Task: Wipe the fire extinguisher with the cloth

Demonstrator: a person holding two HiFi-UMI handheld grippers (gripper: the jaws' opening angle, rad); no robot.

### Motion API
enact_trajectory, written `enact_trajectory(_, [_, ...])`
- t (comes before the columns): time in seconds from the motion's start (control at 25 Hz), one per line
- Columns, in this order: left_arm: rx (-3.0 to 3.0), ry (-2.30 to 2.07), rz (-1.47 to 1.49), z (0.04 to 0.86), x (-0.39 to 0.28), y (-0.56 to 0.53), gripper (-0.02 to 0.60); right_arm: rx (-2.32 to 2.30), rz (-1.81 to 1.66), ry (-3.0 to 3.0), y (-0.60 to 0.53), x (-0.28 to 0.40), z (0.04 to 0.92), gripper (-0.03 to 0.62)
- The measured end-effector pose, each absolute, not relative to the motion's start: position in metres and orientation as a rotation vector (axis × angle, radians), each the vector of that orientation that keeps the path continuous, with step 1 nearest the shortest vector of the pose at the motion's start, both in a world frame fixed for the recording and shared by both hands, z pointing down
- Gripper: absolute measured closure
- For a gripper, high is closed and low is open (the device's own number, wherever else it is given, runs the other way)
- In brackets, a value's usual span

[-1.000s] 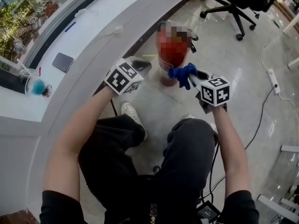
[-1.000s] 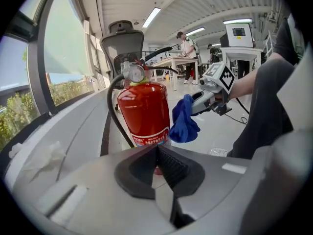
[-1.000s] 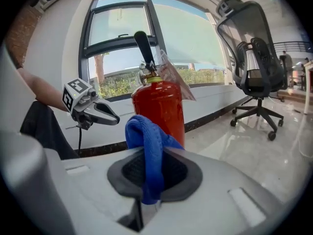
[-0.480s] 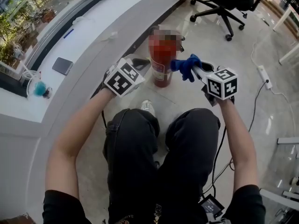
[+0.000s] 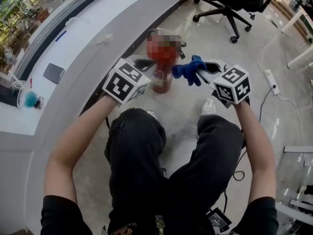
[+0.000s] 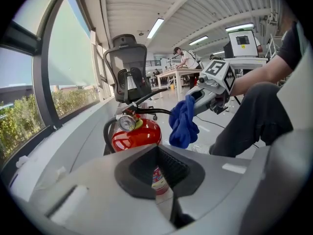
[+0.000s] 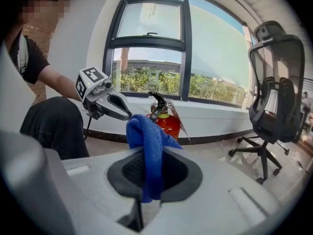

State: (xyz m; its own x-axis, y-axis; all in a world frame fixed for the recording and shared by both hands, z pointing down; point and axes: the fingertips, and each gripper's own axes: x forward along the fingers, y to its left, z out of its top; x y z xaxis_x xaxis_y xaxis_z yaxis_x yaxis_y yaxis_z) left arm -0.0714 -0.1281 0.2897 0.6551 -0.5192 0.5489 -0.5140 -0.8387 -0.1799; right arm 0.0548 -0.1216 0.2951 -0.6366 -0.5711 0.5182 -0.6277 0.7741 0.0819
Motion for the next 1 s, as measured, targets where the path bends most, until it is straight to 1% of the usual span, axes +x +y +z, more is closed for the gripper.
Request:
enact_trajectory(0.44, [-2.845,1.021,-1.101,0.316,-0.059,-0.147,0.575,0.521,0.156,-2.519,-0.148,0.055,0.362,0.557])
enact_trajectory(0.84, [-2.887,1.017,-1.290,0.344,-0.057,-0.142,0.575,0.277,0.148,-2.590,-0.174,0.030,0.377,0.556])
enact_trajectory(1.0, [-2.894,0.990,-1.362,0.360,-0.051,-0.140,0.575,0.256,0.166,-2.560,-0.184,0.026,0.399,0.556])
